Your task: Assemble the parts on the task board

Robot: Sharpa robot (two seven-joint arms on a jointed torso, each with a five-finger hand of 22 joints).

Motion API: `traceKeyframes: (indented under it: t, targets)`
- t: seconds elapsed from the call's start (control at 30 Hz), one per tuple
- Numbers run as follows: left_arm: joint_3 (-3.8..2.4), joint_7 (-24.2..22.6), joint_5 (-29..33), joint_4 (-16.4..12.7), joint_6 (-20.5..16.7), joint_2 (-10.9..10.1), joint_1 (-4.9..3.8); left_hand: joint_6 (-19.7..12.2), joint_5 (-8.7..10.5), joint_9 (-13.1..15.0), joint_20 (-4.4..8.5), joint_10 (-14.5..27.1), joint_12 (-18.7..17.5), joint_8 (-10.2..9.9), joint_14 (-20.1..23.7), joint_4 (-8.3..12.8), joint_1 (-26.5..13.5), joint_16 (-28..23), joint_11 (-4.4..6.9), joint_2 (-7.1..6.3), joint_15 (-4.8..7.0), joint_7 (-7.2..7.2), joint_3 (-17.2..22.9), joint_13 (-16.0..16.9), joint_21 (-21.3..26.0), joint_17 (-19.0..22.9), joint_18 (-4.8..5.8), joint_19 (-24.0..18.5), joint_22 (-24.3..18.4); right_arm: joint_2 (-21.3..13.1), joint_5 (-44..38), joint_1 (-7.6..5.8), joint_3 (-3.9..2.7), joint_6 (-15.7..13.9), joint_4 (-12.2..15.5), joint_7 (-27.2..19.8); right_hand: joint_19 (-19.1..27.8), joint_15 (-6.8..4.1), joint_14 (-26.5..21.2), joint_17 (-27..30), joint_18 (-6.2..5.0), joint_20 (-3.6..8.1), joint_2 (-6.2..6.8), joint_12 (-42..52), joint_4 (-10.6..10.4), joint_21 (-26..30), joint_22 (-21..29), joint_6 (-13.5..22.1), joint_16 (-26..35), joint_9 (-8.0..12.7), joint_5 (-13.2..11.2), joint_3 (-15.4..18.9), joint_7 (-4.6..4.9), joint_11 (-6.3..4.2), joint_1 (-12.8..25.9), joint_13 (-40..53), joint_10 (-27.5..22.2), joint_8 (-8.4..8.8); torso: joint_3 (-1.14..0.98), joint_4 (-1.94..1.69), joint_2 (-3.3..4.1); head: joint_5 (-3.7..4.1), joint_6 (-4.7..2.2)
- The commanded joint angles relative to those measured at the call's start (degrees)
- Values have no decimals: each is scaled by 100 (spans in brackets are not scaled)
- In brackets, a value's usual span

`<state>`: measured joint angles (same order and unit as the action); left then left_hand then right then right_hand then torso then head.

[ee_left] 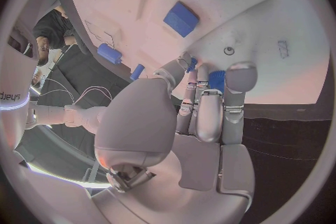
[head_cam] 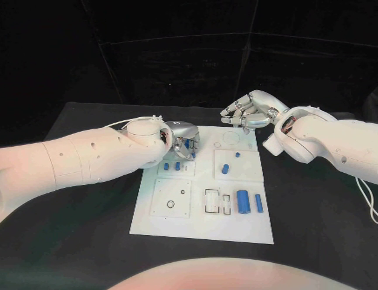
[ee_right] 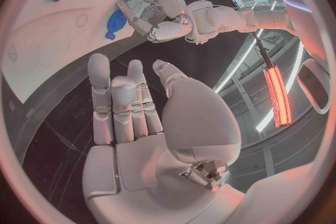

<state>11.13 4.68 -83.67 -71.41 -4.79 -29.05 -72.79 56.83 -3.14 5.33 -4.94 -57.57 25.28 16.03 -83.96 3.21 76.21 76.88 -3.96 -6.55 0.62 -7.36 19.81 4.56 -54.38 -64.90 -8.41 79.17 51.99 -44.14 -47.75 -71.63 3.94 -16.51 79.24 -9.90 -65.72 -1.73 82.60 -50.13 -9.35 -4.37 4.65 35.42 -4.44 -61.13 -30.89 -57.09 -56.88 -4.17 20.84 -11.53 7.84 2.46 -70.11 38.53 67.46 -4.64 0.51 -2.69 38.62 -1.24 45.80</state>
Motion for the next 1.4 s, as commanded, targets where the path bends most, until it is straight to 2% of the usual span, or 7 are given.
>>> traceKeyframes:
  t: [0.03, 0.5, 0.83, 0.93, 1.17, 1.4]
  targets:
    - [0, -64, -33, -1, 89, 16, 2, 58, 33, -12, 17, -49, -43, -38, -121, 11, 33, 31, 9, 43, 32, 13, 58, -18, -44, 5, 58, 38, 19, 7, -5, -10, -3, 23, 12, -28, 6, -2, 29, -5, -58, 0, -21, -18, -23, 21, -5, 44, 4, -7, 33, -2, 5, 21, 25, -5, 1, 15, -1, 6, 5, 1, 2]
    - [0, -30, -98, 65, 171, 48, 9, 364, 46, -50, 63, -451, -226, -83, -117, 196, 301, 57, 85, 296, 92, 49, 469, -79, -225, 10, 85, 56, 234, 16, -5, -10, -3, 32, 9, -25, 6, -2, 29, -5, -58, 0, -21, -18, -23, 21, -5, 44, 4, -7, 33, -2, 5, 21, 25, -5, 1, 15, 1, 3, 0, 8, 14]
    - [-9, -181, -94, -38, -184, -37, 18, 479, 48, -75, 91, -621, -406, -140, -127, 282, 256, 85, 91, 285, 105, 43, 624, -93, -318, -15, 106, 61, 340, 28, -5, -10, -3, 37, -6, -31, 3, -2, 32, -13, -57, 0, -26, -17, -27, 20, -8, 42, -1, -8, 35, -4, 5, 21, 26, -7, 2, 13, 10, -2, -1, 28, -5]
    - [-55, -226, -42, -159, -349, -142, 18, 472, 48, -96, 88, -635, -506, -196, -132, 290, 180, 90, 74, 241, 95, 28, 655, -95, -340, -13, 111, 61, 367, 34, -5, -10, -3, 39, -22, -34, 3, -2, 32, -13, -57, 0, -26, -17, -27, 20, -8, 42, -1, -8, 35, -4, 5, 21, 26, -7, 2, 13, 2, -6, -6, 17, -15]
    - [-231, -265, 123, -391, -475, -377, 15, 458, 48, -114, 76, -639, -589, -245, -134, 244, 40, 88, 54, 175, 76, 9, 629, -94, -349, -2, 116, 60, 381, 53, -5, -9, -3, 48, -59, -37, 3, -2, 32, -13, -57, 0, -26, -17, -27, 20, -8, 42, -1, -8, 35, -4, 5, 21, 26, -7, 2, 13, 8, -8, -5, 13, -33]
    - [-279, -285, 203, -620, -496, -685, 15, 463, 48, -115, 76, -647, -602, -251, -135, 245, 31, 89, 55, 166, 76, 8, 631, -93, -363, -3, 118, 63, 397, 52, -5, -9, -3, 56, -80, -42, 3, -2, 32, -13, -57, 0, -26, -17, -27, 20, -8, 42, -1, -8, 35, -4, 5, 21, 26, -7, 2, 13, 3, -8, -3, 11, -42]
